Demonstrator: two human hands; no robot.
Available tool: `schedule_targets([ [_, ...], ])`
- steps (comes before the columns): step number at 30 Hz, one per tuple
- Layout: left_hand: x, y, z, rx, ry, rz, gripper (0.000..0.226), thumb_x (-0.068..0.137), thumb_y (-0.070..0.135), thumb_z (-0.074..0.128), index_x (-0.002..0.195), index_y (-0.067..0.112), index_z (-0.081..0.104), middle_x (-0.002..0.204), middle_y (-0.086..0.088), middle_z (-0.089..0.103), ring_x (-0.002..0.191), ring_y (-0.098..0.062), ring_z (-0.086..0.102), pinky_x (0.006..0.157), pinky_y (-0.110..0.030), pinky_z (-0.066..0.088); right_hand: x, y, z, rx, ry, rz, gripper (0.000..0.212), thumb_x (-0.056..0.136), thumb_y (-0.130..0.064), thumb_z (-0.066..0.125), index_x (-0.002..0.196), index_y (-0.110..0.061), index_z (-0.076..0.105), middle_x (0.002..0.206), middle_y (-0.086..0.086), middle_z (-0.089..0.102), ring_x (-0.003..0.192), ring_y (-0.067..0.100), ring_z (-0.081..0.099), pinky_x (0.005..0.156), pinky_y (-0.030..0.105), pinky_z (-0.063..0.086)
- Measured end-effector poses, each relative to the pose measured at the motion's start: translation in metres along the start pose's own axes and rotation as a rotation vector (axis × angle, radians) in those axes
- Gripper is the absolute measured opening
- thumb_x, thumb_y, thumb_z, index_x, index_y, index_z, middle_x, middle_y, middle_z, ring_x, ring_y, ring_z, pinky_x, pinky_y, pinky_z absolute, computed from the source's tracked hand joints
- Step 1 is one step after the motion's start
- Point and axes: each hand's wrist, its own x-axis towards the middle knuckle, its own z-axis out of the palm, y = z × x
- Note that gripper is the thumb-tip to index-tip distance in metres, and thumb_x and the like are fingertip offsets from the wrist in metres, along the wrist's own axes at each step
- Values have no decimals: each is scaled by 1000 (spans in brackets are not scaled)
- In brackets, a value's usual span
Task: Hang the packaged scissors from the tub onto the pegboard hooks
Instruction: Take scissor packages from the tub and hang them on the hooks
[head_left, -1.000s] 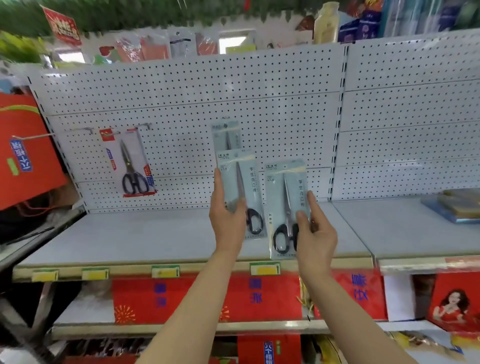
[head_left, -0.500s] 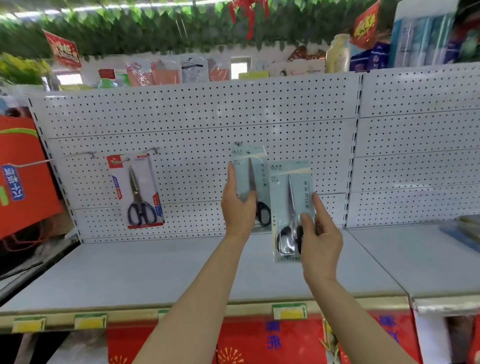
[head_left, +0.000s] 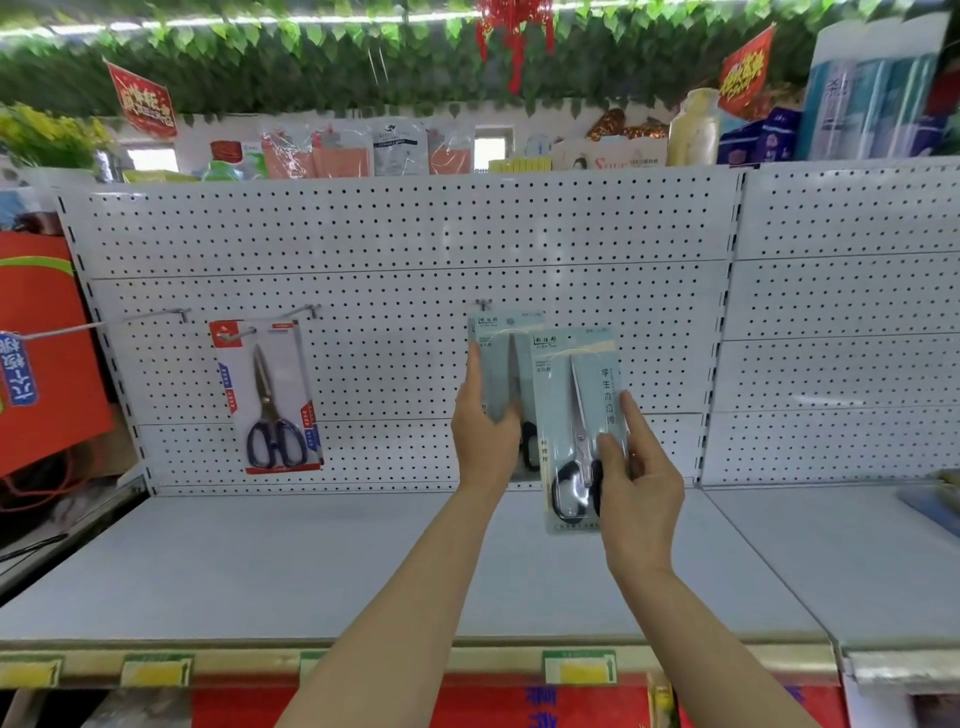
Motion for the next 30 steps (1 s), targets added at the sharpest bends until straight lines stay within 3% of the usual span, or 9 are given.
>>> schedule_targets([
  [3, -2, -3, 6, 0, 8, 20, 80, 90, 18, 69, 150, 46, 24, 121, 28, 55, 110, 7, 56, 87, -10, 46, 5, 1, 2, -1, -5, 1, 48, 95, -10, 58, 130, -42, 54, 100, -10, 59, 63, -4, 47, 75, 20, 45],
  [6, -4, -10, 11, -19, 67, 19, 80, 89, 15, 68, 150, 45, 24, 133, 23, 53, 120, 2, 53, 96, -19, 48, 8, 4, 4, -19, -16, 6, 47, 95, -9, 57, 132, -39, 55, 85, -17, 49, 53, -2, 41, 67, 18, 41],
  [10, -6, -21, 9, -7, 104, 26, 82, 88, 11, 66, 149, 48, 24, 136, 16, 52, 123, -6, 53, 100, -33, 50, 12, 9, 7, -11, -23, 21, 46, 95, -9, 58, 134, -35, 56, 89, -12, 53, 54, -3, 41, 65, 14, 41],
  [15, 5, -28, 9, 44, 86, 25, 80, 88, 20, 68, 149, 47, 24, 125, 24, 55, 115, 0, 55, 92, -24, 50, 14, 13, 17, 7, -43, 36, 48, 95, -8, 57, 133, -37, 56, 82, -20, 50, 53, -1, 42, 67, 19, 42],
  [18, 11, -33, 9, 104, 78, 20, 74, 92, 26, 65, 150, 45, 23, 111, 31, 48, 103, 11, 52, 86, -19, 47, 16, 17, 23, 17, -51, 44, 48, 95, -9, 57, 133, -39, 56, 96, -6, 66, 52, 1, 41, 63, 19, 43],
  [22, 20, -34, 5, 85, 48, -82, 63, 86, 54, 51, 145, 51, 30, 110, 9, 51, 95, -9, 59, 80, -26, 48, 17, 23, 32, 25, -59, 50, 48, 95, -8, 57, 130, -42, 55, 105, -8, 67, 62, -3, 50, 67, 17, 47],
  [25, 24, -37, -6, 281, 116, -62, 47, 96, 39, 50, 136, 58, 37, 103, 14, 49, 94, -16, 55, 67, -21, 39, 18, 27, 44, 36, -69, 51, 48, 95, -9, 57, 130, -42, 56, 117, -10, 68, 75, 1, 58, 78, 23, 55],
  [27, 30, -37, -17, 384, 216, 71, 49, 98, 30, 52, 143, 44, 39, 109, 9, 48, 99, -12, 48, 73, -21, 39, 20, 27, 52, 40, -82, 45, 49, 95, -9, 57, 130, -43, 55, 112, -13, 66, 72, -1, 57, 75, 20, 53],
  [30, 43, -13, -28, 242, 176, 136, 46, 99, 35, 50, 144, 37, 42, 119, 8, 45, 94, 0, 52, 73, -9, 43, 25, 26, 64, 56, -83, 27, 47, 95, -7, 56, 131, -38, 56, 123, -19, 63, 97, -5, 62, 83, 12, 50],
])
